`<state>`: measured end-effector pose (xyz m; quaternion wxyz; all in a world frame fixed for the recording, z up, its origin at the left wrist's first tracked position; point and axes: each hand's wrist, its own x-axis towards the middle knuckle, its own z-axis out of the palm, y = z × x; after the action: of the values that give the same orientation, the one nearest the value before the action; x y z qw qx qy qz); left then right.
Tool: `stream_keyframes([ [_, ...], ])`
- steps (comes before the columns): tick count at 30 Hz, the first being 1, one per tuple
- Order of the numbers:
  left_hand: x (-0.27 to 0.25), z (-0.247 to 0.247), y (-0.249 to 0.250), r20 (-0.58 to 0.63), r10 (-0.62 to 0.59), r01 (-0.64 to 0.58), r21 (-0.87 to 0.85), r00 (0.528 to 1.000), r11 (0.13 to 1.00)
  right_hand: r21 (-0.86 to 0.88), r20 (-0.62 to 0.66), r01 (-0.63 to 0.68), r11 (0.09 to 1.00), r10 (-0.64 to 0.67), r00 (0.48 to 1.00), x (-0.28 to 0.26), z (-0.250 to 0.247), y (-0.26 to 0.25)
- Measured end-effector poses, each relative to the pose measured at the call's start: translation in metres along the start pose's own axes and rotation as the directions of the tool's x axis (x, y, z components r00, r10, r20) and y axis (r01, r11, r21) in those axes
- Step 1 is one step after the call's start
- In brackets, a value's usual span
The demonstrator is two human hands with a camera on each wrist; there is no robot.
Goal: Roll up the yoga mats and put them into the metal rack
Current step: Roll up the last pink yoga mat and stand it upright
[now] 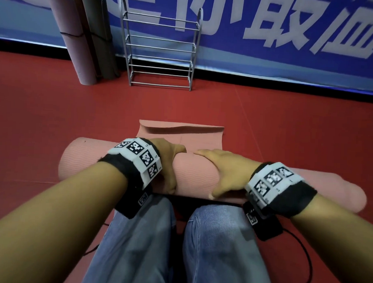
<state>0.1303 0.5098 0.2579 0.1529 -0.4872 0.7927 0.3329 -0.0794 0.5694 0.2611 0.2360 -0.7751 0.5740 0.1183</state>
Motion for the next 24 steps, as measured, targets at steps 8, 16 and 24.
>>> stream_keyframes([
  [8, -0.002, 0.007, 0.002, 0.018, -0.040, 0.038, 0.099, 0.999, 0.994, -0.139, -0.115, -0.069, 0.988, 0.054, 0.992, 0.012, 0.025, -0.016],
  [16, -0.013, 0.037, 0.005, -0.237, -0.013, 0.133, 0.497, 0.972, 0.857, 0.073, 0.021, -0.017, 0.997, 0.016, 1.000, 0.042, 0.009, -0.001],
  [24, 0.007, 0.022, 0.007, -0.207, -0.048, 0.129, 0.399, 0.977, 0.908, -0.098, -0.110, -0.024, 0.995, 0.013, 0.994, 0.031, 0.027, 0.002],
])
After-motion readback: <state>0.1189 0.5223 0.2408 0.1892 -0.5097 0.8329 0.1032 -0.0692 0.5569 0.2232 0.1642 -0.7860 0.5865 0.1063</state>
